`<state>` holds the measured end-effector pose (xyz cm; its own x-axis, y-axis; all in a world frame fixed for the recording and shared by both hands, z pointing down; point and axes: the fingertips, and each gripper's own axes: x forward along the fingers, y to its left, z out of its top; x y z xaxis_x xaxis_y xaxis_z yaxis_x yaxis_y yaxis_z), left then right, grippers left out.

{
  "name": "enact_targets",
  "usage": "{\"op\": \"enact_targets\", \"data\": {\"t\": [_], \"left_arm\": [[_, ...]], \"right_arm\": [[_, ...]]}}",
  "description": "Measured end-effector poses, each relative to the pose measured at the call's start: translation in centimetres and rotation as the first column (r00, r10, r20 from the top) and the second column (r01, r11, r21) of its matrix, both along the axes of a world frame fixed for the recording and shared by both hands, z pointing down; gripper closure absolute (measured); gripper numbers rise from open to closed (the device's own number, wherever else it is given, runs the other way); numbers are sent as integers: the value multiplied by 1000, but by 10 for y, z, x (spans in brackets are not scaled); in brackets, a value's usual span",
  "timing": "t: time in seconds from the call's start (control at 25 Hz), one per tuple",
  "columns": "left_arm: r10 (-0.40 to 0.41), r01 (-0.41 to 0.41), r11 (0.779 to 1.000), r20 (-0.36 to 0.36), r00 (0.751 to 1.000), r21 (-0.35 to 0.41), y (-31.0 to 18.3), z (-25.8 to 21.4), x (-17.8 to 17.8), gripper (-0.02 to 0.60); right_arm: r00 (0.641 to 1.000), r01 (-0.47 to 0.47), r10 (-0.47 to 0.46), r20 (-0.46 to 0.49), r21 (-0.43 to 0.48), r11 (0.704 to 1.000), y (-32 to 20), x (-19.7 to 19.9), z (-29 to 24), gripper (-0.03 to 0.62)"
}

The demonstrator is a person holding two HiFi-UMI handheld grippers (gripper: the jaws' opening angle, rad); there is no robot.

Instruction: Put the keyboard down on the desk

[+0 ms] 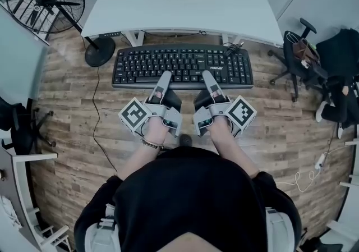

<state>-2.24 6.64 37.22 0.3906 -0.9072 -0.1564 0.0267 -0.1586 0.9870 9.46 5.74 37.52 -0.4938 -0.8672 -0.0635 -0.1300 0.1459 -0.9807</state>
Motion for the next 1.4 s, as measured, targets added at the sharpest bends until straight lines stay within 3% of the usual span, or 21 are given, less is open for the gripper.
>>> {"op": "enact_targets", "data": {"t": [0.96,1.4], "left_arm": [[32,-31,999,9,999,-7,-21,0,8,486],[3,-2,1000,44,999,-19,-18,6,15,486]], "right_arm": [[1000,-31,31,-6,-10,999,-17,9,3,499],[999,10,-8,52,-28,1000,-18,14,13,500]]}}
